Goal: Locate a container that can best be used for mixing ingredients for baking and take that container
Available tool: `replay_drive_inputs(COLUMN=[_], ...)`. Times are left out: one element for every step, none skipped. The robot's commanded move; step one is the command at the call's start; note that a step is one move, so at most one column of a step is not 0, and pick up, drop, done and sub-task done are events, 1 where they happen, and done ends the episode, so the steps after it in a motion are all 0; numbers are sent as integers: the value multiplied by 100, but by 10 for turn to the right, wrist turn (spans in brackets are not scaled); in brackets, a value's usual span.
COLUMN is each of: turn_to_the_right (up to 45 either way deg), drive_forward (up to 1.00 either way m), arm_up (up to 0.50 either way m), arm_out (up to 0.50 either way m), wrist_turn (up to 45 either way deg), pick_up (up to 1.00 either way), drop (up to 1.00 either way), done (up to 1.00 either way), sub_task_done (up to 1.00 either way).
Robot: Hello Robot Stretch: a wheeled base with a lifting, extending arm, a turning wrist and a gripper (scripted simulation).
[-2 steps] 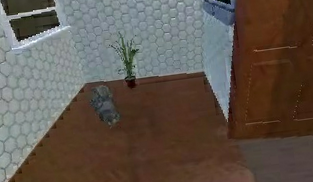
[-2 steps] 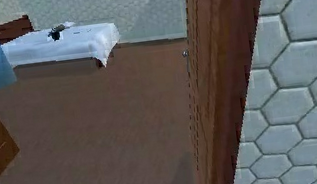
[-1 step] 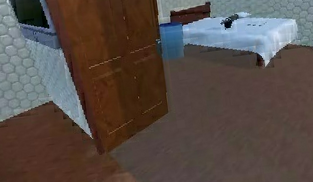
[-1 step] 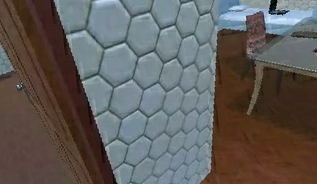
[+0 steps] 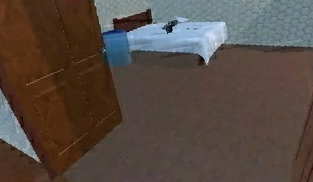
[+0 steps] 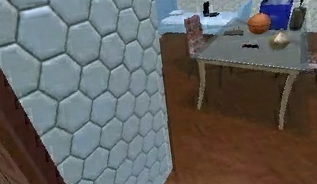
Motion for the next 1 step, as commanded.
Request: replay_drive_inputs(turn_to_the_right=[0], drive_forward=[100], arm_up=[0], arm_out=[0], wrist_turn=[0], pick_up=[0], drop=[0], done=[0], sub_task_done=[0])
